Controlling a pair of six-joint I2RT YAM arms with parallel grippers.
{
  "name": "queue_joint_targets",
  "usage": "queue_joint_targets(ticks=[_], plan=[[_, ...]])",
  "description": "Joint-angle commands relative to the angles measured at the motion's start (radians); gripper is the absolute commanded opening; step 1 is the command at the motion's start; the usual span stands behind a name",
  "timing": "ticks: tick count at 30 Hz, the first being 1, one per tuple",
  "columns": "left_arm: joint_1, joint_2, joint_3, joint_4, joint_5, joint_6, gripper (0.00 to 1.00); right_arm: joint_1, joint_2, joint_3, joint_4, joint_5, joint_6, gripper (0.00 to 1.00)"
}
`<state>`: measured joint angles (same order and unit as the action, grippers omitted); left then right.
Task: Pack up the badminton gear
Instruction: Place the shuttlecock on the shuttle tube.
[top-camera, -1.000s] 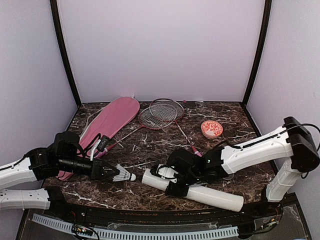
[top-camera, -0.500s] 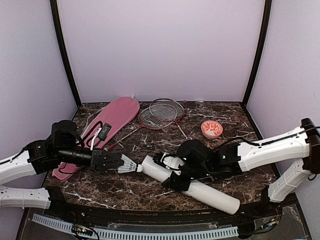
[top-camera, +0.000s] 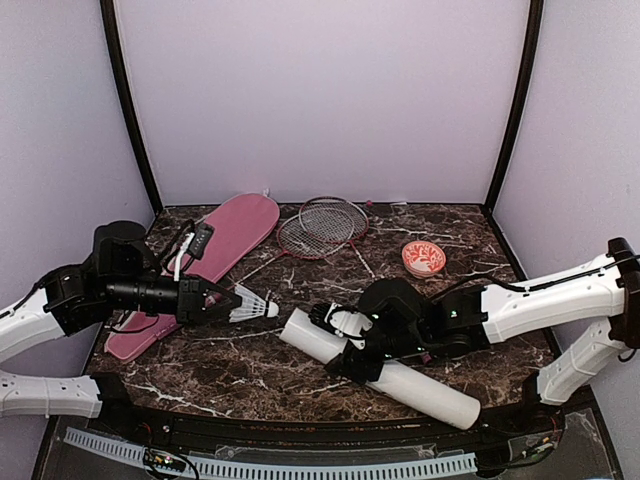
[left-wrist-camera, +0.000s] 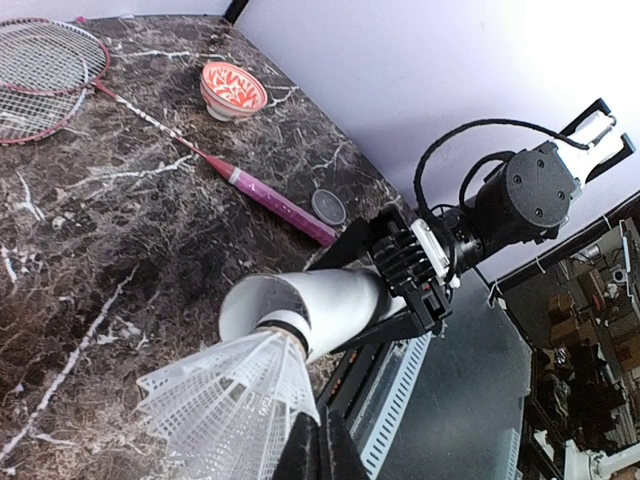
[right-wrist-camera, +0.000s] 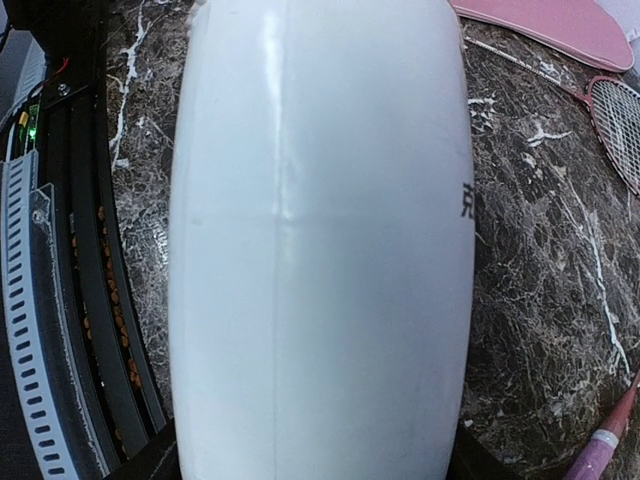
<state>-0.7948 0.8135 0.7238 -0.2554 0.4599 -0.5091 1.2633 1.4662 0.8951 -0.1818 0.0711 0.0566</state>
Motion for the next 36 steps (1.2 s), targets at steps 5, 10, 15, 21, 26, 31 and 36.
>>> queue_joint_targets(ticks=[5,10,15,21,26,31,36], plan=[[0.031,-0.016,0.017,-0.026,0.016,0.005,0.00,0.001,-0.026,-0.003,0.074,-0.018,0.019,0.64],[0.032,0.023,0.027,-0.014,0.080,0.022,0.00,0.002,-0.036,0.003,0.077,-0.019,0.019,0.63],[0.031,0.056,0.022,0.008,0.136,0.013,0.00,0.004,-0.047,0.015,0.072,-0.045,0.031,0.63],[0.031,0.079,0.024,0.035,0.163,0.018,0.00,0.013,-0.061,0.017,0.064,-0.056,0.033,0.63],[0.030,0.104,0.017,0.065,0.206,0.018,0.00,0.028,-0.061,0.033,0.055,-0.065,0.031,0.63],[0.031,0.134,0.015,0.102,0.269,0.033,0.00,0.050,-0.051,0.053,0.047,-0.061,0.016,0.63],[0.032,0.165,-0.008,0.163,0.365,0.027,0.00,0.056,-0.052,0.064,0.054,-0.056,0.010,0.63]])
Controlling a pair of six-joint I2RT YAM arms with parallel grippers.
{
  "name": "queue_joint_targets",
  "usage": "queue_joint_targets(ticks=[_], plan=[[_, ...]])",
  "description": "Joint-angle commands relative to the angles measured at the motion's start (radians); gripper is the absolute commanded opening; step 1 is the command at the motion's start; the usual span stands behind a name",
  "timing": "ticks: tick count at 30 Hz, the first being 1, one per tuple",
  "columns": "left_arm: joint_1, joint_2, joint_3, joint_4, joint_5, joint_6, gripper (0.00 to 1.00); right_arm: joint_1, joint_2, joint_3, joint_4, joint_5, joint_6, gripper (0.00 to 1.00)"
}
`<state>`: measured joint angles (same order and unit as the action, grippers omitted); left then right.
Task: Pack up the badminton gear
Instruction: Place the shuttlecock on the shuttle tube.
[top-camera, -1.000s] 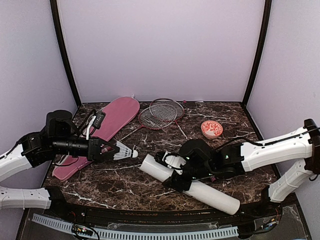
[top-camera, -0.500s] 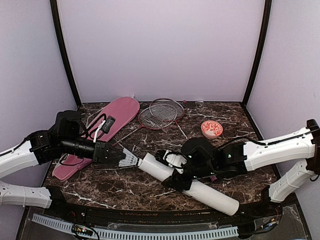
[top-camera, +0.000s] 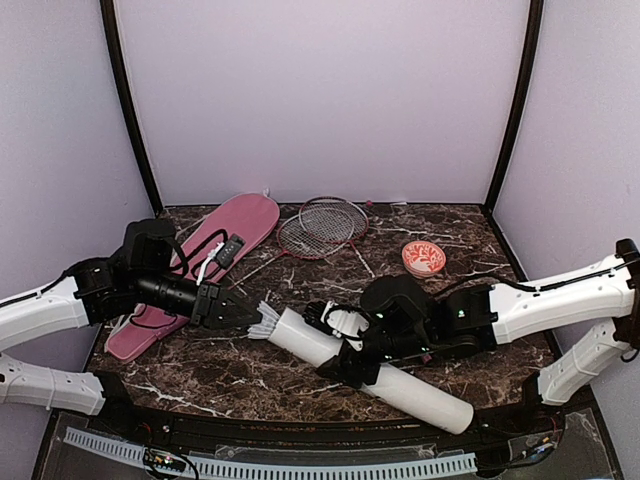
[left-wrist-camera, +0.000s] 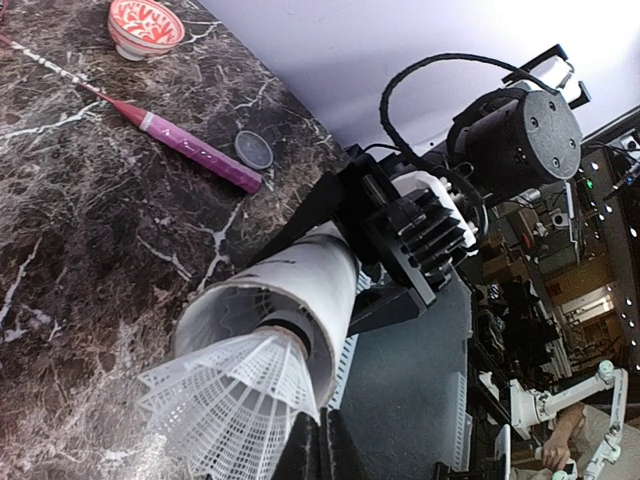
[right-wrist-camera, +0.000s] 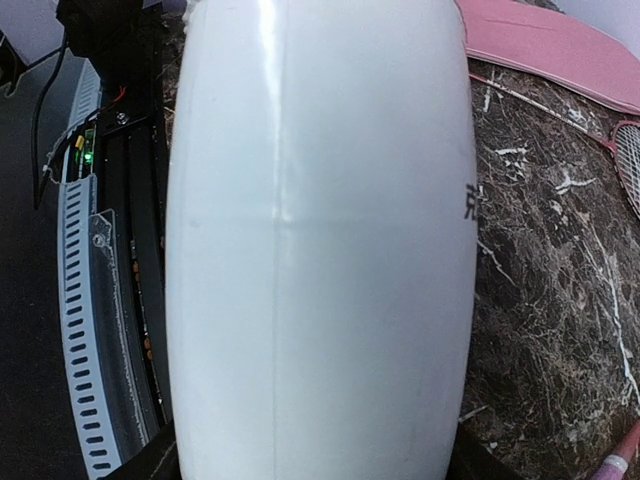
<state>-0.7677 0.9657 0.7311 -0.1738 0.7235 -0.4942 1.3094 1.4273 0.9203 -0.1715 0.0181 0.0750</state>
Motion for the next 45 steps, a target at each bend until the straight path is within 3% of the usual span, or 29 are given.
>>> queue_joint_targets(ticks=[1,27,45], plan=[[0.004,0.019,-0.023,0.098,0.118,0.006,0.00,0.010,-0.014,0.041,0.045,-0.006,-0.010,0.63],[0.005,0.079,-0.099,0.344,0.288,-0.073,0.00,0.054,-0.051,0.059,0.076,0.007,-0.045,0.64],[0.062,0.028,-0.132,0.377,0.310,-0.112,0.00,0.059,-0.060,0.056,0.068,0.005,-0.047,0.64]])
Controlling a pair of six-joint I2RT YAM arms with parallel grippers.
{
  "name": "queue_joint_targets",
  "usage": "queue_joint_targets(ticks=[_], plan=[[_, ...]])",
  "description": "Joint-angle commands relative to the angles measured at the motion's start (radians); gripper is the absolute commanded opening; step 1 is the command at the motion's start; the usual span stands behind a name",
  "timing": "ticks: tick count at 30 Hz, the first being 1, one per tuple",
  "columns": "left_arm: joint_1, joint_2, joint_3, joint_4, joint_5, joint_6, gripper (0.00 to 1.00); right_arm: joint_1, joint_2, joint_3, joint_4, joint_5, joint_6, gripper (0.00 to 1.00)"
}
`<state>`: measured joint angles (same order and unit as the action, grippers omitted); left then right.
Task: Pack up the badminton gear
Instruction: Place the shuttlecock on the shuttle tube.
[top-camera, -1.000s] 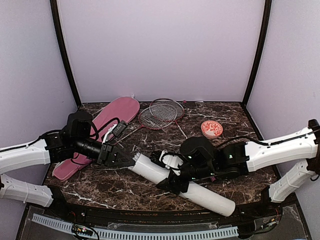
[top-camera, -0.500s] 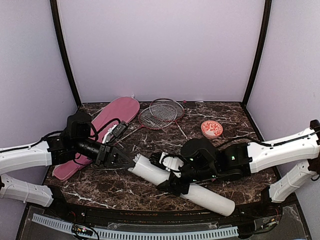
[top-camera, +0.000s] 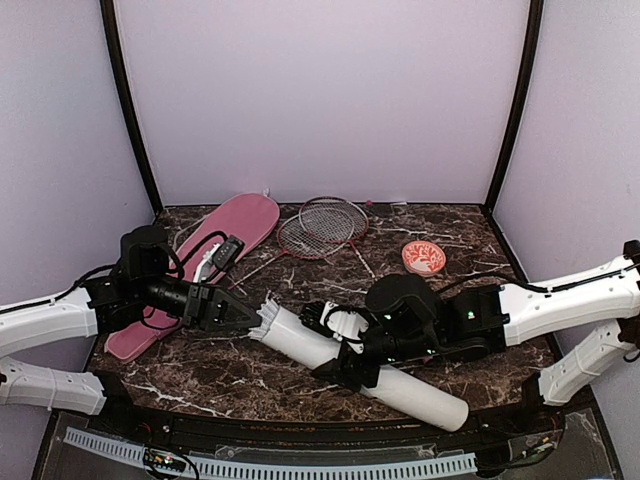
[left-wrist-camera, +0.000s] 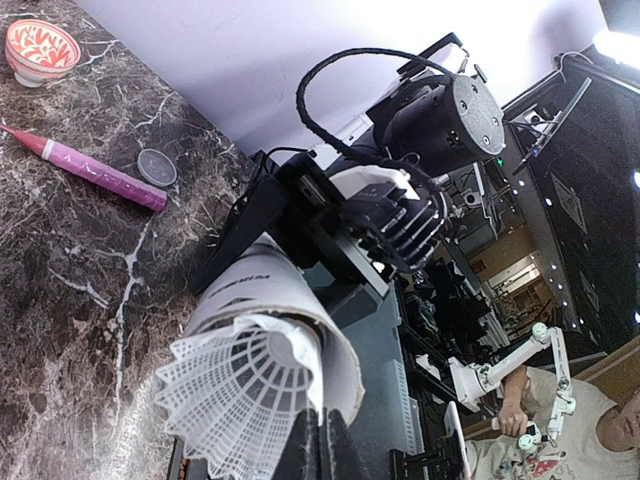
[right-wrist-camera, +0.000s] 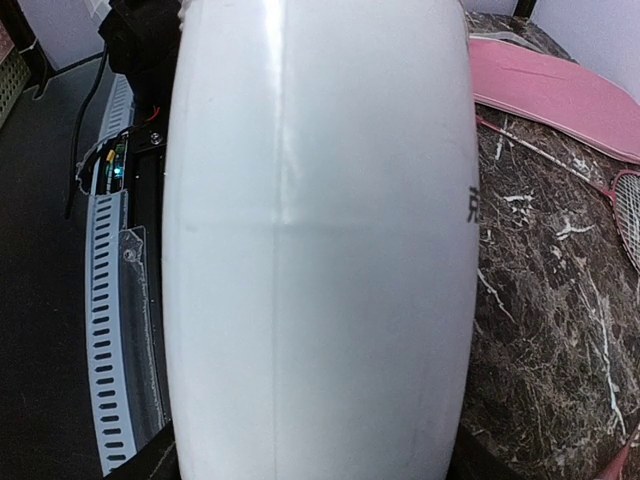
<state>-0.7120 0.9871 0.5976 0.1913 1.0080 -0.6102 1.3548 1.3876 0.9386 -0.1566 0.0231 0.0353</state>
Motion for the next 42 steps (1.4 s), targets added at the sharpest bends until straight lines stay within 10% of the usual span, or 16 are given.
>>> queue_joint_targets(ticks=[1,42], plan=[[0.006,0.014,0.008,0.005,0.030,0.008,0.00,0.013,-0.015,0.039,0.052,0.000,-0.009,0.64],[-0.060,0.193,0.054,0.096,0.080,0.026,0.00,0.017,0.054,0.076,0.089,0.011,-0.026,0.64]])
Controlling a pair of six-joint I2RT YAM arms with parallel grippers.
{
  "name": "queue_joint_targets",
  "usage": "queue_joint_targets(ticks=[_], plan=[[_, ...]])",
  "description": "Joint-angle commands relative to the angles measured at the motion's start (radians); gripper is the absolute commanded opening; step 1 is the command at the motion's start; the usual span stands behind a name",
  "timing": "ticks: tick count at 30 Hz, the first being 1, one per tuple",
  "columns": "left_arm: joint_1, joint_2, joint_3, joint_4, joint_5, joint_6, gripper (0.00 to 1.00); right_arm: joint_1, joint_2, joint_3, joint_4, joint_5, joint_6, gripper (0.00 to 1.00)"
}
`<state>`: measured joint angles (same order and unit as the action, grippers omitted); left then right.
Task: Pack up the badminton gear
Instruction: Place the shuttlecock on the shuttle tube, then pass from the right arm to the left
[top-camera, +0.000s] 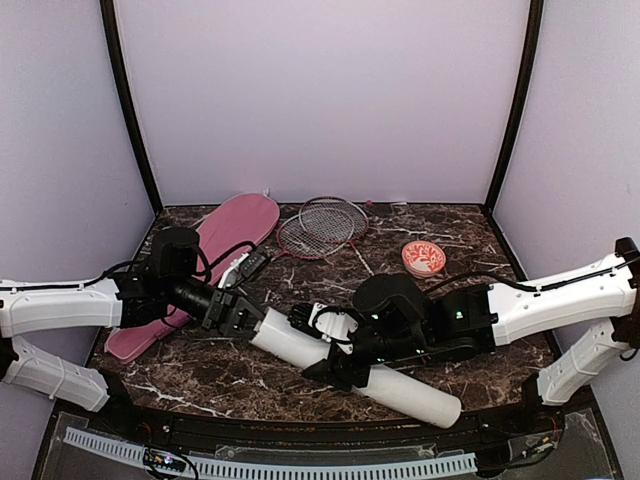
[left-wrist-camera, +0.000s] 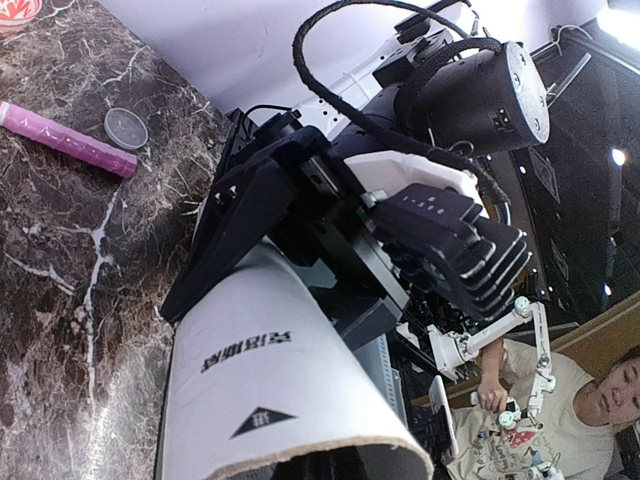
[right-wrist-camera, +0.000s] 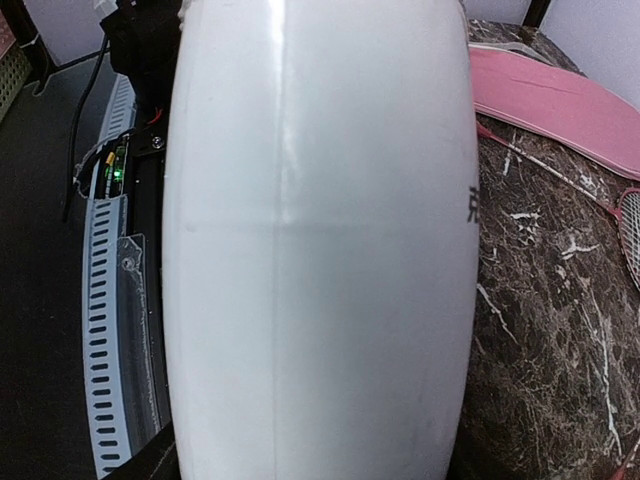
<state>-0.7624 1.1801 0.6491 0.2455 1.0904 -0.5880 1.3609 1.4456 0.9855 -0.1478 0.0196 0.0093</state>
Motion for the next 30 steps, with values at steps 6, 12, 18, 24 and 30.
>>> queue_joint_targets(ticks=[6,12,18,24,30], plan=[[-0.019,-0.007,0.006,-0.010,-0.028,0.041,0.00,0.010,-0.004,0.026,0.089,0.033,0.008,0.63],[-0.022,-0.043,0.029,-0.073,-0.112,0.092,0.13,0.010,-0.009,0.020,0.097,0.039,0.018,0.64],[-0.010,-0.179,0.051,-0.163,-0.293,0.158,0.40,0.010,-0.035,-0.012,0.088,0.061,0.029,0.63],[0.038,-0.260,0.073,-0.316,-0.392,0.210,0.46,0.009,-0.067,-0.038,0.085,0.091,0.036,0.63],[0.065,-0.365,0.116,-0.404,-0.544,0.242,0.80,0.002,-0.073,-0.055,0.094,0.111,0.049,0.63]])
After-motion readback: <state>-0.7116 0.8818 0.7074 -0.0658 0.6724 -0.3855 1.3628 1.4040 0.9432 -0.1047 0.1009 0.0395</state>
